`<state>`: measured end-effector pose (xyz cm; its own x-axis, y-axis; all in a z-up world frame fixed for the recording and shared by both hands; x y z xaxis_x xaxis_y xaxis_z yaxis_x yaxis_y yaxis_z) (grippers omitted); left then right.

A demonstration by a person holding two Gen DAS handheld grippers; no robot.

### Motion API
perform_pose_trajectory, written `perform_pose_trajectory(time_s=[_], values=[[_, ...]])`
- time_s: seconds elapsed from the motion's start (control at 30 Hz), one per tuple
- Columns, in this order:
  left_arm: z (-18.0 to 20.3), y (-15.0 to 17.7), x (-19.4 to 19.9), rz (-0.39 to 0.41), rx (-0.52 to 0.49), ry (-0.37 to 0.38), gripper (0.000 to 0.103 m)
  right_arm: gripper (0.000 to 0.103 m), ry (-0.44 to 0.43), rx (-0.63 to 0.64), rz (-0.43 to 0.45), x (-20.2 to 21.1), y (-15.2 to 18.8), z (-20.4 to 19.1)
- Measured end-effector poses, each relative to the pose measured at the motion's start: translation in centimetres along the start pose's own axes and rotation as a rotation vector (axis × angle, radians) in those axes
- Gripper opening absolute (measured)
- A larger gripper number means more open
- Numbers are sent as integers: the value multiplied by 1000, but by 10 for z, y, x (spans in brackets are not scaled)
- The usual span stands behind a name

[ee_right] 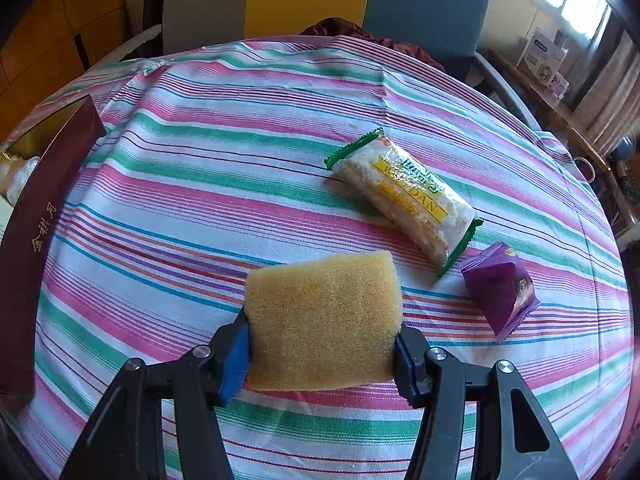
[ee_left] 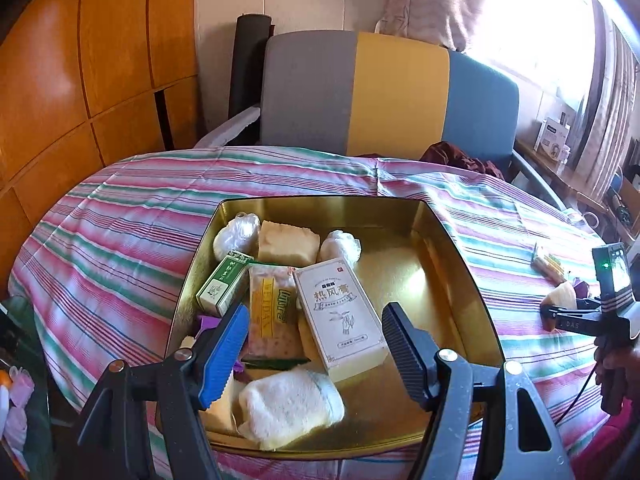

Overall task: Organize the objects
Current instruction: 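Carry the yellow sponge to the tray and release it with the right gripper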

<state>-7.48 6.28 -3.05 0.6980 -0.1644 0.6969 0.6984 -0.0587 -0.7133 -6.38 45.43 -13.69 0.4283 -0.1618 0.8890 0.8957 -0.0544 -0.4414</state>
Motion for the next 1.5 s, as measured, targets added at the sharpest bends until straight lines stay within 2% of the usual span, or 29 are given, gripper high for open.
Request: perform_pose_trajectory(time_s=[0.3,0.43,0.57,0.73,0.97,1.33,1.5], values=[[-9,6,4,-8,19,9,70,59,23,-6,-15,1,-2,-1],[-17,8,3,-13,38,13,70,58,-29,-59,-2,14,-7,-9],[-21,11,2,-14,45,9,70,58,-98,-33,83,45,-22,-43],[-32,14,3,-15,53,0,70,58,-217,49,191,86,-51,-113],[-51,15,6,-13,88,-9,70,58,-315,174,221,99,-68,-201],[-56,20,1,-29,98,1,69,59,-275,271,176,67,-84,-258],[-58,24,-2,-44,103,-1,69,64,-245,334,148,47,-89,-284]])
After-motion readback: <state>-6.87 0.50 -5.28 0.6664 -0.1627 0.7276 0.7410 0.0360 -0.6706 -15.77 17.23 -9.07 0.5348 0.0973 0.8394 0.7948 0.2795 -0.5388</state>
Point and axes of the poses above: each gripper's, at about its wrist camera, not at the fingertips, and x roughly against the way its jaws point, z to its right, y to its underside, the point moved 6 cm from there along -x, roughly the way its jaws point, and after that the axes turned 3 degrees about x, right-handed, at the moved point
